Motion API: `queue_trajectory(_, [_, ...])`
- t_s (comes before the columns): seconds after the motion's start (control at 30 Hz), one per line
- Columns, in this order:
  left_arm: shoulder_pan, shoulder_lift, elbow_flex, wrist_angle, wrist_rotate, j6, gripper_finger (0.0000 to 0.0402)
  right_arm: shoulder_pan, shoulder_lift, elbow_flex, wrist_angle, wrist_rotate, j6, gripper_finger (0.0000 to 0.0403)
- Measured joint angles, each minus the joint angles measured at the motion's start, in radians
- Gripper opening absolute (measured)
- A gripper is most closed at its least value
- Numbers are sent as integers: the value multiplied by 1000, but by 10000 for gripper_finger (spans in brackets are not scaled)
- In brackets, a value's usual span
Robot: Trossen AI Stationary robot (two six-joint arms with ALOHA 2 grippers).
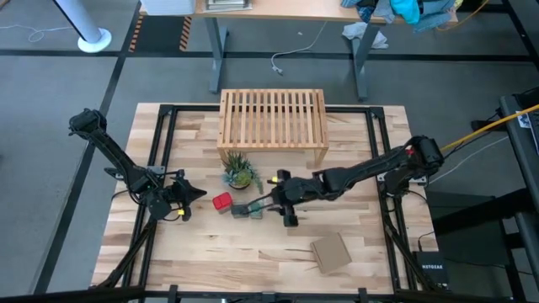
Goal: Shelf spices
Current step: Put the brown seasoning bottle on the shelf
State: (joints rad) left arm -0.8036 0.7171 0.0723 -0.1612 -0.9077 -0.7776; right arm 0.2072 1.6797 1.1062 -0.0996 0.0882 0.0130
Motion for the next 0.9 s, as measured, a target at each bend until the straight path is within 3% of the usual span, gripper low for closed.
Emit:
queue_trajectory(0.57, [0, 18, 0, 0, 18, 8, 3, -191, -20, 263, -381, 39, -167, 194])
queue_trajectory(0.9, [0, 30, 0, 0, 19, 8, 3, -337, -20, 339, -312, 48, -290, 194])
